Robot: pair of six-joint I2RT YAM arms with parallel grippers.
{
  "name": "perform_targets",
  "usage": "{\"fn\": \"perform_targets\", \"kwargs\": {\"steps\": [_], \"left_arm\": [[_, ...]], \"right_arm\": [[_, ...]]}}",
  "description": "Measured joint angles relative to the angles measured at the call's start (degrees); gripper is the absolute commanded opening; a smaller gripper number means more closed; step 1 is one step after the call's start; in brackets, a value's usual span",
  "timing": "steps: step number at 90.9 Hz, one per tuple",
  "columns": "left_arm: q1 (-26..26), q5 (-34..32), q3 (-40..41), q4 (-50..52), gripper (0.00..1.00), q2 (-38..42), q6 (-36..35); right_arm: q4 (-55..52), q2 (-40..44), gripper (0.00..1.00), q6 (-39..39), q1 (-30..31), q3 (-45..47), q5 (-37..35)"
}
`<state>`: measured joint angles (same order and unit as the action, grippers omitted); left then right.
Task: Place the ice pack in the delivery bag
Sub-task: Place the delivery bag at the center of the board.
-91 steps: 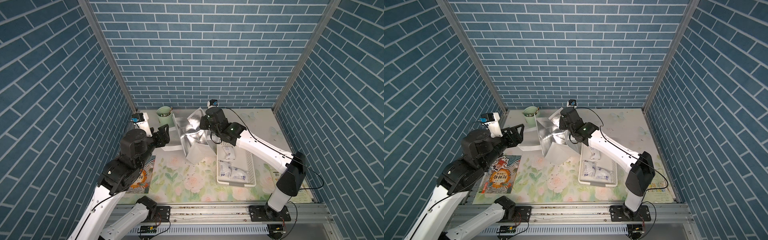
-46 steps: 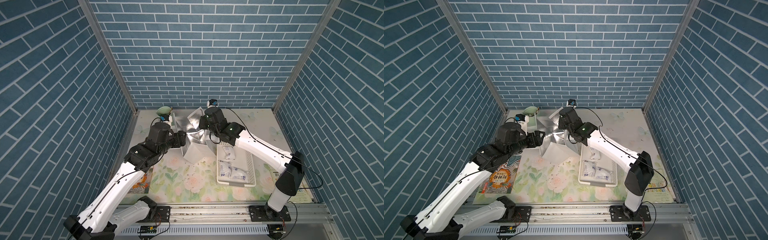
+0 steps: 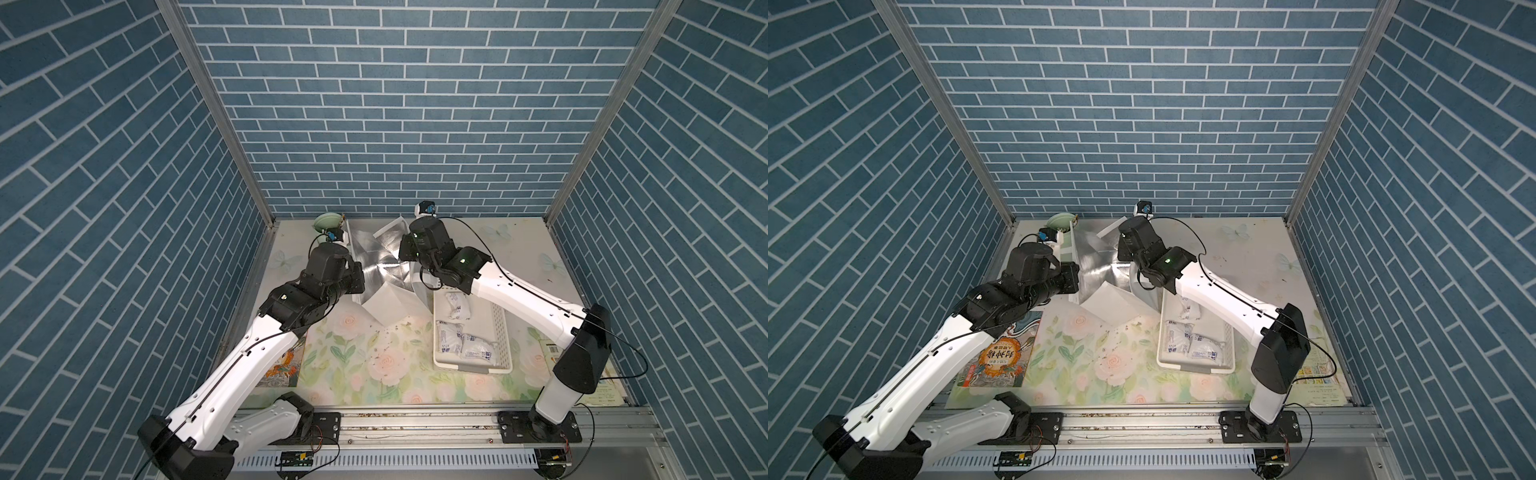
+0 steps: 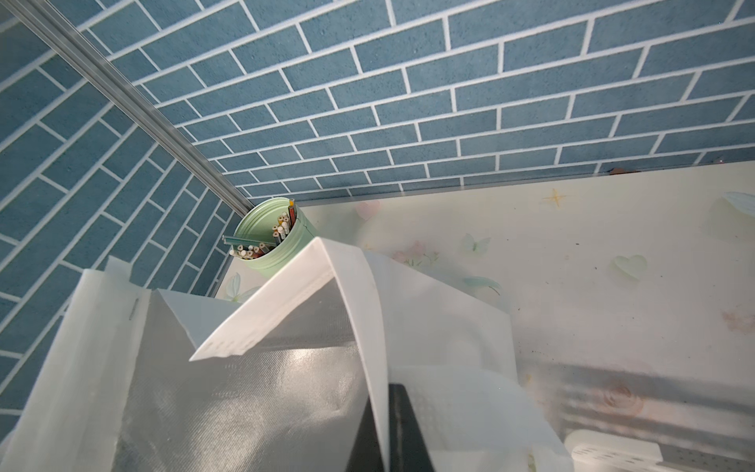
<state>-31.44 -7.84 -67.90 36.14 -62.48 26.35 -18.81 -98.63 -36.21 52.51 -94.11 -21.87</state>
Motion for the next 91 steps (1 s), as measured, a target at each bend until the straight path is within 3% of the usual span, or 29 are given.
{"fn": "perform_targets", "kwargs": {"steps": [18,36,91], "left_arm": [[0.0,-3.7,-8.3,5.6,0.00,-2.2,-1.9],[0.0,-3.2,-16.3,7.7,0.00,-2.8,-3.4],[0.2,-5.5,-6.3,6.1,0.00,-6.5,-5.2]], "right_arm": [[0.0,1.5,0.00,0.0,0.0,1.6,0.7],[-0.5,3.2,0.00,0.2,0.2,3.2,1.7],[-2.4,1.6,0.00,1.8,0.2,7.6,-0.4]]}}
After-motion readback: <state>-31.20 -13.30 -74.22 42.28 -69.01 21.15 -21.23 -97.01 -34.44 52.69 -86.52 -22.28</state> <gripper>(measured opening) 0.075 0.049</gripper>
